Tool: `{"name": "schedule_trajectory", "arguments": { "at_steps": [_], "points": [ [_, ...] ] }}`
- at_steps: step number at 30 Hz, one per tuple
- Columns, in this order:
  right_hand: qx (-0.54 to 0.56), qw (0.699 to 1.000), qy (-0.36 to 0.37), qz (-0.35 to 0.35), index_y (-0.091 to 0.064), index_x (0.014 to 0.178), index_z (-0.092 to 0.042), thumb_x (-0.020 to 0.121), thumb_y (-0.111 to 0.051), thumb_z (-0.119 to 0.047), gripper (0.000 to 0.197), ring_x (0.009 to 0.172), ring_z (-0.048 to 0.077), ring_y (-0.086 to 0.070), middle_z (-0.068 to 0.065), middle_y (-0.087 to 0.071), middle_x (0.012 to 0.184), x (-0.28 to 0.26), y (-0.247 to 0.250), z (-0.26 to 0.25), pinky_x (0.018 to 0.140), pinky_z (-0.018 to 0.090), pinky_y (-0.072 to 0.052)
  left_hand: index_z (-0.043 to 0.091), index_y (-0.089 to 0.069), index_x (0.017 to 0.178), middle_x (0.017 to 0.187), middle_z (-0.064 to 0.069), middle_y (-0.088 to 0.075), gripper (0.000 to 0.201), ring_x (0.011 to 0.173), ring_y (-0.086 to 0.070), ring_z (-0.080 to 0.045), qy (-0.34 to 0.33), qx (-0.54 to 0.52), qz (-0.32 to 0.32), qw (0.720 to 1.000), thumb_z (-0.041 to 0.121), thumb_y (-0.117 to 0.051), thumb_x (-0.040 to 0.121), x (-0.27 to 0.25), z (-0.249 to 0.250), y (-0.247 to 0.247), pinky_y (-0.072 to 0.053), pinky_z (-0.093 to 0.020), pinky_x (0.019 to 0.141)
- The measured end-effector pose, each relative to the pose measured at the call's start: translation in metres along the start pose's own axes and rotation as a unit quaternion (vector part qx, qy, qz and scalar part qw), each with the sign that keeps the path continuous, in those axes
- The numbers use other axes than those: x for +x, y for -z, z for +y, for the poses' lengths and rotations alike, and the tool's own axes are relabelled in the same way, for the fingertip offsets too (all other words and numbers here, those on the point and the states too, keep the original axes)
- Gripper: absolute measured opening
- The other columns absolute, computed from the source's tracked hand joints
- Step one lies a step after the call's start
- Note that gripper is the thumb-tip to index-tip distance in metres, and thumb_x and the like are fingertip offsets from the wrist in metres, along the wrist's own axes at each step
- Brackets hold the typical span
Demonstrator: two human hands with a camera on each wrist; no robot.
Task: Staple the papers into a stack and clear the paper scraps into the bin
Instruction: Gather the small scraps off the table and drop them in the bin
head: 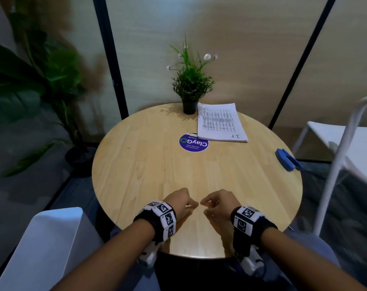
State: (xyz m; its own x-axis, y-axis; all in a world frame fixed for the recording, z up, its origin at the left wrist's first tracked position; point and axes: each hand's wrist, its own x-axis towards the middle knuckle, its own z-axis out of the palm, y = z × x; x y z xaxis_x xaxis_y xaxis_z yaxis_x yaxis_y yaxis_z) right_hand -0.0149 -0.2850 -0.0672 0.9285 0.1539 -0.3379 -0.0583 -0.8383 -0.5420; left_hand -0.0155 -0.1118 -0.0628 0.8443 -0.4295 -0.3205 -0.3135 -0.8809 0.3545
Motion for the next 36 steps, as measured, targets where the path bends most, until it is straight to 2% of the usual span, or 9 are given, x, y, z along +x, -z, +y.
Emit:
{"name": "schedule_trajectory", "arguments": {
  "at_steps": [3, 7, 12, 16, 20, 23, 27, 29, 36],
  "points": [
    [0.006, 1.000, 0.005, -0.002, -0.072, 0.105, -0.027, 0.076, -0.075, -0.024, 0.029, 0.080, 0.008, -0.059, 0.002, -0.072, 0.102, -0.002, 0.001, 0.000, 0.070, 0.015, -0.040, 0.025, -0.058, 0.127, 0.121, -0.011, -0.050, 0.034, 0.111, -0.051, -0.029, -0.008, 0.043, -0.010, 0.999, 0.027, -0.052, 0.094, 0.001, 0.003, 0.000, -0.041, -0.034, 0.092],
    [0.004, 1.000, 0.006, 0.000, -0.073, 0.102, -0.027, 0.076, -0.075, -0.026, 0.026, 0.088, 0.010, -0.064, 0.000, -0.073, 0.105, 0.003, 0.000, -0.007, 0.075, 0.018, -0.044, 0.020, -0.067, 0.117, 0.117, -0.008, -0.057, 0.031, 0.109, -0.055, -0.026, 0.021, 0.023, 0.010, 0.999, 0.030, -0.061, 0.088, 0.007, 0.008, 0.003, -0.042, -0.030, 0.088],
    [0.021, 1.000, 0.003, -0.006, -0.077, 0.090, -0.025, 0.075, -0.076, -0.022, 0.016, 0.086, 0.015, -0.067, 0.001, -0.074, 0.093, 0.011, -0.001, -0.013, 0.072, 0.023, -0.051, 0.015, -0.070, 0.108, 0.112, -0.008, -0.065, 0.023, 0.106, -0.061, -0.025, 0.042, 0.010, 0.017, 0.999, 0.023, -0.064, 0.086, 0.016, 0.018, 0.004, -0.043, -0.027, 0.084],
    [0.052, 0.999, 0.004, -0.010, -0.077, 0.086, -0.019, 0.072, -0.079, -0.020, 0.014, 0.087, 0.017, -0.069, 0.004, -0.076, 0.089, 0.013, 0.001, -0.010, 0.081, 0.027, -0.054, 0.010, -0.069, 0.106, 0.111, -0.013, -0.066, 0.022, 0.101, -0.062, -0.027, 0.065, 0.020, -0.007, 0.998, 0.019, -0.061, 0.088, 0.021, 0.022, 0.004, -0.041, -0.027, 0.078],
    [0.063, 0.998, -0.002, -0.002, -0.078, 0.083, -0.018, 0.072, -0.079, -0.022, 0.012, 0.081, 0.013, -0.067, 0.004, -0.076, 0.087, 0.013, -0.002, -0.008, 0.078, 0.025, -0.052, 0.001, -0.064, 0.112, 0.117, -0.016, -0.059, 0.026, 0.108, -0.058, -0.030, 0.069, 0.058, -0.036, 0.995, 0.012, -0.053, 0.091, 0.022, 0.027, 0.004, -0.044, -0.033, 0.091],
    [0.060, 0.998, -0.009, 0.004, -0.077, 0.084, -0.016, 0.074, -0.078, -0.022, 0.012, 0.080, 0.013, -0.065, 0.005, -0.075, 0.088, 0.011, -0.002, -0.010, 0.075, 0.023, -0.050, -0.002, -0.058, 0.117, 0.102, -0.015, -0.054, 0.028, 0.113, -0.055, -0.034, 0.053, 0.099, -0.028, 0.993, 0.009, -0.049, 0.093, 0.019, 0.030, 0.000, -0.044, -0.037, 0.095],
    [0.054, 0.998, -0.005, 0.015, -0.077, 0.087, -0.015, 0.078, -0.074, -0.020, 0.011, 0.077, 0.011, -0.061, 0.006, -0.075, 0.090, 0.004, -0.002, -0.008, 0.066, 0.017, -0.043, -0.002, -0.055, 0.119, 0.121, -0.019, -0.050, 0.028, 0.113, -0.053, -0.035, 0.029, 0.149, -0.014, 0.988, 0.005, -0.045, 0.094, 0.018, 0.032, -0.006, -0.044, -0.039, 0.094],
    [0.047, 0.999, 0.003, 0.019, -0.077, 0.087, -0.016, 0.080, -0.070, -0.017, 0.010, 0.076, 0.010, -0.059, 0.005, -0.075, 0.090, -0.002, -0.005, -0.007, 0.069, 0.018, -0.042, -0.002, -0.053, 0.120, 0.123, -0.019, -0.049, 0.029, 0.113, -0.053, -0.035, 0.028, 0.155, -0.007, 0.987, 0.002, -0.045, 0.092, 0.019, 0.031, -0.008, -0.044, -0.040, 0.095],
    [0.006, 0.999, 0.037, -0.031, -0.069, 0.071, -0.033, 0.082, -0.059, -0.011, 0.026, 0.083, 0.013, -0.065, 0.000, -0.073, 0.092, -0.021, -0.019, 0.000, 0.079, 0.022, -0.050, 0.001, -0.054, 0.110, 0.119, -0.016, -0.050, 0.021, 0.104, -0.057, -0.034, 0.060, 0.066, 0.018, 0.996, 0.004, -0.049, 0.090, 0.018, 0.020, -0.015, -0.046, -0.038, 0.091]
  ]
}}
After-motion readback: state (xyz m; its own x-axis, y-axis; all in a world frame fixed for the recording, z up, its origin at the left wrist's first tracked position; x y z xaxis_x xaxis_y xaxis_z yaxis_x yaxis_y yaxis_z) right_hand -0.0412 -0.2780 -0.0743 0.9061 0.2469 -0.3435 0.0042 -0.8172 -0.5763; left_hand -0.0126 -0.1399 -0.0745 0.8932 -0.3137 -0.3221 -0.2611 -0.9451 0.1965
